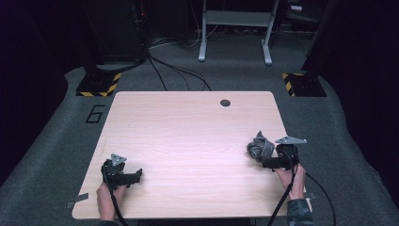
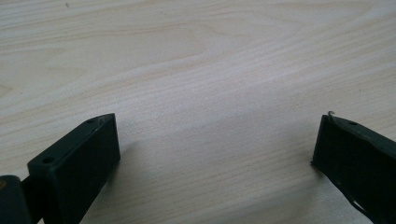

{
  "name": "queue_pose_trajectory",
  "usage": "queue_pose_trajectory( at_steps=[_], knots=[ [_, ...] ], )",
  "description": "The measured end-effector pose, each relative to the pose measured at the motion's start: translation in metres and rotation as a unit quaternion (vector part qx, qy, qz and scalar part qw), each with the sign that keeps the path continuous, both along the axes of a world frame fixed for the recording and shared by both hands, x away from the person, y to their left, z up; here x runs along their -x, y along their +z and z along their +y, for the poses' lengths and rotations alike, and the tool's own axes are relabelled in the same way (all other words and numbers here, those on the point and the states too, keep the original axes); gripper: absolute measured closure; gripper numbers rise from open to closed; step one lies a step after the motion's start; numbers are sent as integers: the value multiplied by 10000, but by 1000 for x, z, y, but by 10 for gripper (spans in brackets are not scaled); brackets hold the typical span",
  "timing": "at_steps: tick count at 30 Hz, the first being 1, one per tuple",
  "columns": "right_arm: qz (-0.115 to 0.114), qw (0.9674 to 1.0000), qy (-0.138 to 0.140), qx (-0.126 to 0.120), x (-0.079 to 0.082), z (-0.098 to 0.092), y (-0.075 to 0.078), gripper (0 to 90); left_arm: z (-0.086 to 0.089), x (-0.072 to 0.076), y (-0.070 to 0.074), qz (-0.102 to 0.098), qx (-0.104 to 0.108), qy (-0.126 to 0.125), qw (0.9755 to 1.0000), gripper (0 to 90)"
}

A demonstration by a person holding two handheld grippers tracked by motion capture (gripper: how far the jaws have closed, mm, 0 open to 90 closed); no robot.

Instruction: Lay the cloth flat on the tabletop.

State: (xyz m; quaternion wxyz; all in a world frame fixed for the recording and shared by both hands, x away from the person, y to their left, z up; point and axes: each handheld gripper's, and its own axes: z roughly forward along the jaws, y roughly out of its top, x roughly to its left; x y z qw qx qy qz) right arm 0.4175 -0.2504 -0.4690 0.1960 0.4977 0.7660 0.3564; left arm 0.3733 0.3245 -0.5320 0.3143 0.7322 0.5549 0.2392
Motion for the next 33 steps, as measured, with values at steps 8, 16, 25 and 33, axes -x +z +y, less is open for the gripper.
queue_pose_trajectory(
  at_steps=[8,16,25,33],
  knots=[
    [194,9996,-111,187,-26,7,-6,146,0,0,0,1,-3,-3,10000,4],
    [273,9993,-188,200,-29,4,-14,409,0,0,0,1,0,-2,10000,4],
    [142,9998,-134,-5,-23,-3,-15,731,0,0,0,-1,0,-1,10000,4],
    [-303,9988,-23,-381,-10,3,13,745,0,0,0,0,-23,-13,10000,4]
  ],
)
